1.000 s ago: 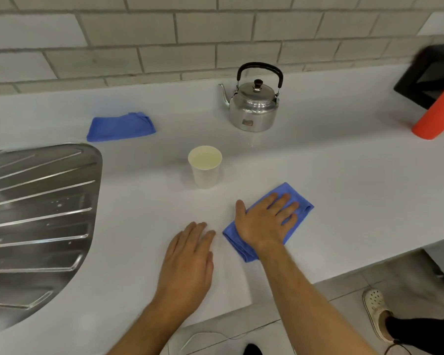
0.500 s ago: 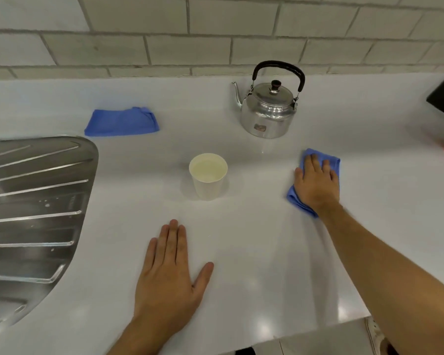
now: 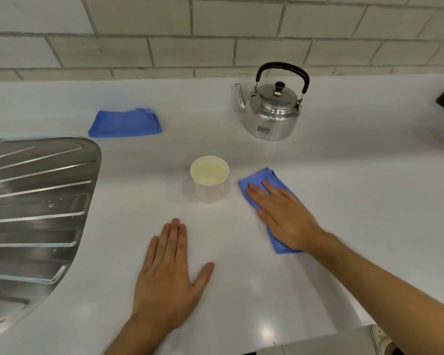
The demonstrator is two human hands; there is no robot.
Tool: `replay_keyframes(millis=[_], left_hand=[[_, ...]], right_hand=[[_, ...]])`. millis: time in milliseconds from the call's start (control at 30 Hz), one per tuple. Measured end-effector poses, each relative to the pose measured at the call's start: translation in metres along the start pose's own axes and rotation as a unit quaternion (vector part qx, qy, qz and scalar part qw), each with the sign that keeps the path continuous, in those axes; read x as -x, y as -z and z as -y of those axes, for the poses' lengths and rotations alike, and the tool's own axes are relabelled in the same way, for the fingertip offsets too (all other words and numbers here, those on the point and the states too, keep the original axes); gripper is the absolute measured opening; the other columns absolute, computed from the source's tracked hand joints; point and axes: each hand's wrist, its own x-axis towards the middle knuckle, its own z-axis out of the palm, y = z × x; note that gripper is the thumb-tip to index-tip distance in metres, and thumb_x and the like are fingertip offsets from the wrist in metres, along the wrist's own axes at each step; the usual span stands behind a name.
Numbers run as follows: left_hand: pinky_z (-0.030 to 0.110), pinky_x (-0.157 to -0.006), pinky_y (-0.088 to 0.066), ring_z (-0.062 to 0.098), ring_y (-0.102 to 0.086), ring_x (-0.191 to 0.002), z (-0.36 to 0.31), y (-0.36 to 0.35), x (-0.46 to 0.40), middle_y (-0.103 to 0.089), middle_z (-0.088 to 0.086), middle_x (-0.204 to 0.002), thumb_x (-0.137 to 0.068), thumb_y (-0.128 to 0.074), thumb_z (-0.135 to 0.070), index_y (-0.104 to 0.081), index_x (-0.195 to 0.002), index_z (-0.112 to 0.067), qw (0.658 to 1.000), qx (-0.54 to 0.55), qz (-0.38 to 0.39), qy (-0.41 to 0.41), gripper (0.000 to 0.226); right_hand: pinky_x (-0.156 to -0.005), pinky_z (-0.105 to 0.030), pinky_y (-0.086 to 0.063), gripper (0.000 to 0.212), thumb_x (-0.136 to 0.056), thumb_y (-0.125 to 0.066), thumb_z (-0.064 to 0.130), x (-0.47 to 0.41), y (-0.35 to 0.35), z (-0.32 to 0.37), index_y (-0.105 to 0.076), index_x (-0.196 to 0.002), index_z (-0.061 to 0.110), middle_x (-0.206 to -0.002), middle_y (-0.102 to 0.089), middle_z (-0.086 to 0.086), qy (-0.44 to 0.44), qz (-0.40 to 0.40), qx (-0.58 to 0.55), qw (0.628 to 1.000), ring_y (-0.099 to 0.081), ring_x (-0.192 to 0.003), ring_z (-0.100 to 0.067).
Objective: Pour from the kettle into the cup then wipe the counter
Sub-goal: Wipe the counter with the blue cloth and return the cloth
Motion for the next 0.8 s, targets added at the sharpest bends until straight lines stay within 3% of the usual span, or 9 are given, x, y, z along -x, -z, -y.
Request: replay_keyframes(millis=[100, 267, 433, 600, 700, 800], left_hand=[[0.033, -0.119, 0.006, 0.01, 0.017, -0.145, 0.003, 0.0, -0.007, 0.013, 0.0, -0.159, -0.083, -0.006, -0.074, 0.013, -0.148, -0.013, 1.0, -0.002, -0.003, 0.007, 0.092], [0.034, -0.12, 0.005, 0.01, 0.021, -0.144, 0.006, -0.001, -0.014, 0.017, -0.001, -0.159, -0.08, -0.001, -0.077, 0.019, -0.147, -0.015, 1.0, -0.006, -0.001, 0.016, 0.093], [0.034, -0.12, 0.002, 0.011, 0.014, -0.146, 0.005, -0.002, -0.014, 0.011, 0.0, -0.16, -0.083, -0.008, -0.076, 0.01, -0.149, -0.014, 1.0, -0.002, -0.005, 0.015, 0.093], [0.034, -0.12, 0.002, 0.011, 0.016, -0.145, 0.005, -0.001, -0.015, 0.012, 0.0, -0.16, -0.082, -0.005, -0.077, 0.012, -0.149, -0.015, 1.0, -0.012, 0.003, 0.019, 0.093], [0.034, -0.12, 0.004, 0.011, 0.018, -0.144, 0.004, -0.001, -0.016, 0.016, -0.002, -0.159, -0.079, 0.0, -0.079, 0.016, -0.148, -0.016, 1.0, -0.008, 0.004, 0.024, 0.095], [0.034, -0.12, 0.002, 0.011, 0.015, -0.145, 0.006, 0.0, -0.015, 0.011, 0.0, -0.16, -0.08, -0.004, -0.078, 0.013, -0.149, -0.015, 1.0, -0.011, 0.002, 0.021, 0.095]], right_hand=[[-0.12, -0.024, -0.006, 0.053, -0.103, -0.025, 0.039, 0.033, 0.0, -0.008, -0.023, -0.155, 0.028, -0.16, -0.014, 0.018, 0.004, 0.009, -0.016, 1.0, -0.004, -0.15, -0.004], [-0.12, -0.042, -0.02, 0.054, -0.104, -0.036, 0.033, -0.017, 0.007, -0.06, -0.027, -0.153, 0.013, -0.161, -0.027, -0.009, -0.115, -0.029, 0.029, 0.992, -0.022, -0.149, -0.032], [-0.12, -0.044, -0.014, 0.063, -0.1, -0.032, 0.05, -0.102, 0.004, -0.058, -0.024, -0.155, 0.019, -0.164, -0.02, -0.003, -0.233, -0.033, 0.043, 0.971, -0.017, -0.15, -0.033], [-0.117, -0.04, -0.017, 0.056, -0.103, -0.033, 0.039, -0.106, 0.001, -0.023, -0.024, -0.155, 0.021, -0.163, -0.023, 0.003, -0.12, -0.019, 0.063, 0.991, -0.02, -0.149, -0.027], [-0.118, -0.038, -0.02, 0.053, -0.103, -0.035, 0.034, -0.067, 0.001, -0.004, -0.026, -0.154, 0.025, -0.162, -0.026, 0.006, -0.031, 0.007, 0.028, 0.999, -0.02, -0.15, -0.024], [-0.12, -0.036, -0.016, 0.051, -0.104, -0.027, 0.04, -0.004, 0.0, 0.005, -0.021, -0.155, 0.035, -0.162, -0.021, 0.017, 0.032, 0.032, -0.003, 0.999, -0.013, -0.152, -0.016]])
